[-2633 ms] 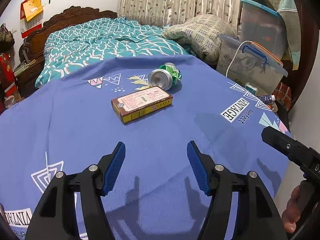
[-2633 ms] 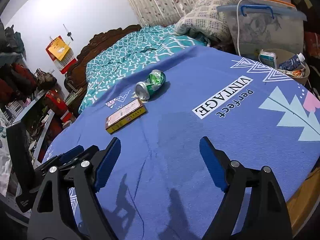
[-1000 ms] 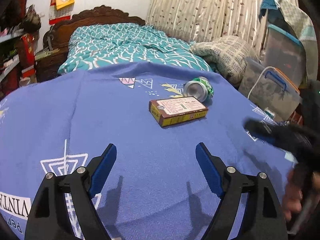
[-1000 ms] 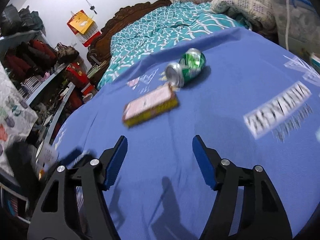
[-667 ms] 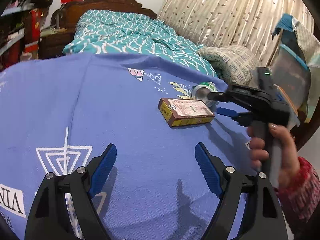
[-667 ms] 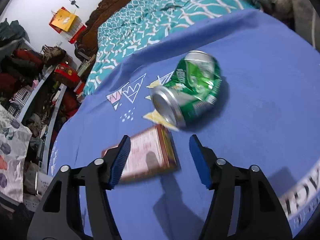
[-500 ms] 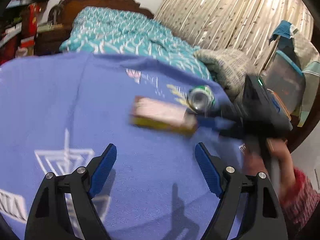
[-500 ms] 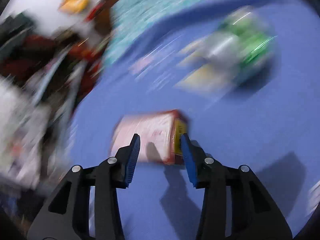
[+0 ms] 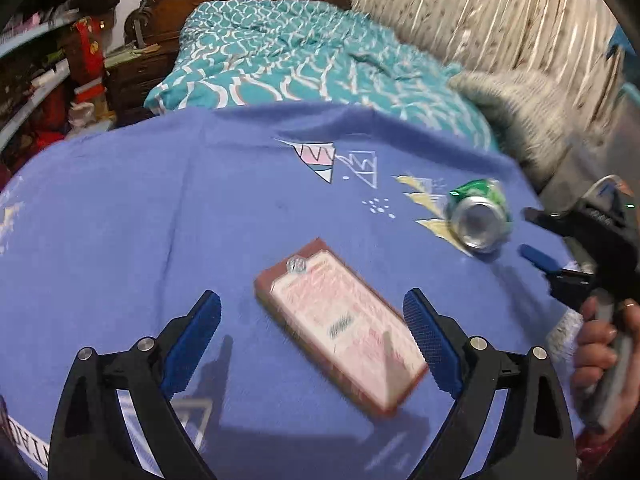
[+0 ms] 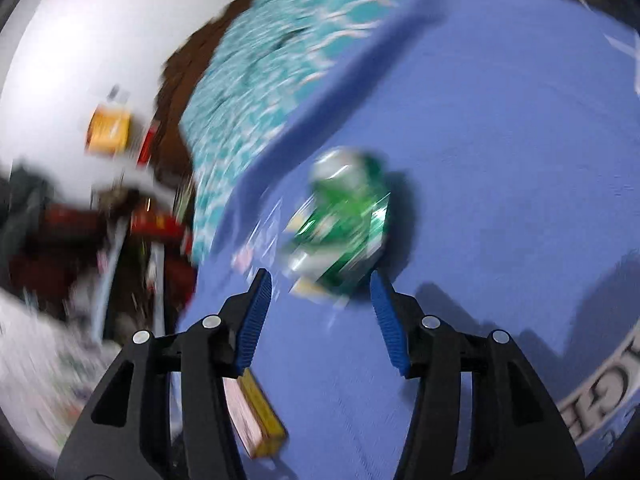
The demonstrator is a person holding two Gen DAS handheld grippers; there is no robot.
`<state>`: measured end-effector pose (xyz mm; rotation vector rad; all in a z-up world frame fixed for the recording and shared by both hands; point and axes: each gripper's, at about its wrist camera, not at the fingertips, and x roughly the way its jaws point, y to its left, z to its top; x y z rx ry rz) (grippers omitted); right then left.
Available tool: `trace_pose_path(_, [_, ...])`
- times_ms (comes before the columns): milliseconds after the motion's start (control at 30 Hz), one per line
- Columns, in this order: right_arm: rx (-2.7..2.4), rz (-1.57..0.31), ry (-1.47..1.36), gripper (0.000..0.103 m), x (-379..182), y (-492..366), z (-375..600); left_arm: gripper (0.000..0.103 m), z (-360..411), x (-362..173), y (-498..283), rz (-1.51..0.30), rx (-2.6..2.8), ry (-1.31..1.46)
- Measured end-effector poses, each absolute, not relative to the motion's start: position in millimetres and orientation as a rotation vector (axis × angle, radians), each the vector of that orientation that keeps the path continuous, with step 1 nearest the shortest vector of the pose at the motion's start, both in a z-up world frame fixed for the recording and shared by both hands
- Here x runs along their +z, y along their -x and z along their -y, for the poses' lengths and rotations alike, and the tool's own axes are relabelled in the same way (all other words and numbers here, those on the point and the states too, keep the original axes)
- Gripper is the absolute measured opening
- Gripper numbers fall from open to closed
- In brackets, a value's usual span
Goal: Collect trash
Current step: 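Lower the right tool onto the green can while the left tool approaches the small box, then lift the green can in the right tool while the left tool lowers over the small box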
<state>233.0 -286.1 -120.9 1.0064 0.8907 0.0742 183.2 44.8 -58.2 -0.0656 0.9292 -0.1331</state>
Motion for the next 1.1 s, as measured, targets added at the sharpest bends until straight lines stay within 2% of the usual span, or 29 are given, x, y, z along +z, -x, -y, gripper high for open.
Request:
trace_pose_path(267, [0.090,-0.950,-0.961,0.054,-139.8,-286.4,281.3,0.095,-17.5,-83.4,-206.9,-0.960,-0.100,-0.015])
trace_pose_path(333, [0.143,-0.965,-0.972,0.050,-146.8,-299.9,283.0,0.094,-9.3,-88.1,-206.0,-0.928,-0.083,-0.075])
trace_pose_path(367, [0.156,-0.976,-0.958,0.044,-148.3,-297.4,280.2,0.094,-8.0,-89.1,-205.0,-0.924,-0.081,-0.091])
trace_pose_path(400, [0.177,-0.987,-0.957,0.021,-150.8,-292.9,275.7,0.086,-9.4,-86.5,-201.8,-0.902,-0.096,-0.085])
trace_pose_path(433, [0.216,-0.987,-0.980,0.020,-152.4,-289.6,271.2,0.061,-9.1,-84.6,-200.4,-0.886,-0.104,-0.092])
trace_pose_path(500, [0.241,-0.975,-0.967,0.017,-147.1,-274.8,261.8,0.048,-7.1,-84.8,-196.3,-0.865,-0.101,-0.150])
trace_pose_path(533, [0.255,-0.964,-0.942,0.017,-140.9,-263.0,255.8,0.038,-7.2,-83.5,-193.2,-0.860,-0.127,-0.149])
trace_pose_path(567, [0.267,-0.955,-0.938,0.016,-137.5,-250.4,255.2,0.033,-6.3,-82.6,-189.9,-0.856,-0.146,-0.158])
trace_pose_path(633, [0.303,-0.936,-0.946,0.015,-131.2,-221.6,252.1,0.016,-2.9,-80.1,-176.0,-0.846,-0.185,-0.190])
trace_pose_path(700, [0.351,-0.923,-0.963,0.015,-128.1,-183.5,249.2,0.010,-1.2,-79.6,-158.9,-0.835,-0.200,-0.225])
trace_pose_path(900, [0.456,-0.943,-1.013,0.015,-147.8,-85.5,241.2,0.010,-19.9,-77.0,-111.5,-0.809,-0.231,-0.243])
trace_pose_path(967, [0.468,-0.945,-1.033,0.014,-156.9,-68.1,238.8,0.026,-28.9,-75.4,-104.1,-0.810,-0.216,-0.226])
trace_pose_path(1000, [0.476,-0.940,-1.046,0.014,-160.8,-63.7,239.3,0.055,-36.7,-72.3,-102.2,-0.807,-0.197,-0.200])
trace_pose_path(1033, [0.484,-0.932,-1.068,0.014,-165.3,-60.6,241.5,0.069,-40.9,-68.6,-101.2,-0.796,-0.183,-0.182])
trace_pose_path(1100, [0.484,-0.916,-1.090,0.014,-166.4,-58.4,244.9,0.069,-52.1,-61.1,-102.9,-0.784,-0.154,-0.139])
